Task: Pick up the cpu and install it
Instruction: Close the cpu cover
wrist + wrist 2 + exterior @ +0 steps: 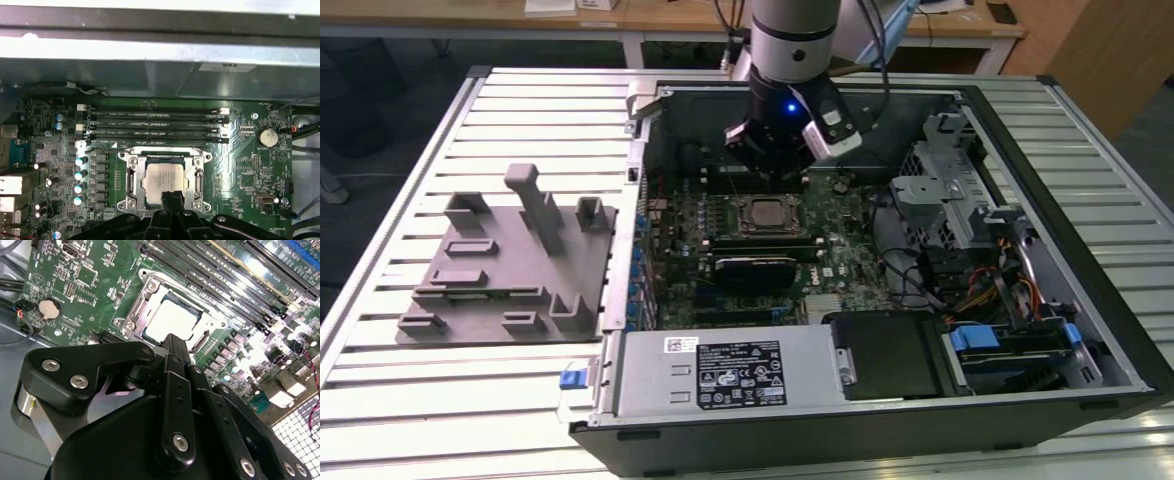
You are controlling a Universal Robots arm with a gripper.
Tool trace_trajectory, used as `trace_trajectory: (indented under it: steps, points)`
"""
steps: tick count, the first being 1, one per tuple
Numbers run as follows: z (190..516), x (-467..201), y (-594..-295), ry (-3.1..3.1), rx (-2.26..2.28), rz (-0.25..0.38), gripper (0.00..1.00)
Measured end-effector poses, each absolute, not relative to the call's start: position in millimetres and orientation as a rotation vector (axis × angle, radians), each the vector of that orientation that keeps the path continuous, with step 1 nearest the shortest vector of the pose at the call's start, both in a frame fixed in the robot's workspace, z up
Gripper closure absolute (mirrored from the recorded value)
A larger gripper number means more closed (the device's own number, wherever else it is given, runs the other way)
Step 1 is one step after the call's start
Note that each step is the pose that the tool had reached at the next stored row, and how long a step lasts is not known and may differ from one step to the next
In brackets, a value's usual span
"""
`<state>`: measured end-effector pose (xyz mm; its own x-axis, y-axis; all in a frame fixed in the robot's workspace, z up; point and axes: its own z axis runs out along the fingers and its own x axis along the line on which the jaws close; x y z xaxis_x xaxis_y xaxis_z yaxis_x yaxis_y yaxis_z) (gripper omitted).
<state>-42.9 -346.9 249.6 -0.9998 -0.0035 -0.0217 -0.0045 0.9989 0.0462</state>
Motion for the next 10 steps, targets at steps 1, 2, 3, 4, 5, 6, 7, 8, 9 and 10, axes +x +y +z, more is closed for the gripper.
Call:
trace_trajectory:
  steps: [1,2,3,4,5,6,7,8,9,10]
  points:
    - [249.5,-42.9,-347.9,3.119,-0.006,0.072,0.89]
    - [249.5,-42.9,-348.7,3.119,-0.005,0.072,0.89]
    - [249.5,-42.9,-349.0,3.119,-0.005,0.072,0.89]
    - [249.4,-42.9,-349.0,3.119,-0.005,0.072,0.89]
    - [250.0,-42.9,-349.0,3.119,-0.005,0.072,0.89]
    - [251.1,-42.9,-349.0,3.119,-0.005,0.072,0.89]
    - [252.7,-42.8,-349.0,3.119,-0.005,0.072,0.89]
    - [254.7,-42.8,-349.0,3.119,-0.005,0.072,0.89]
    - [256.6,-42.9,-349.0,3.119,-0.005,0.073,0.89]
    - [258.2,-42.8,-349.0,3.119,-0.005,0.073,0.89]
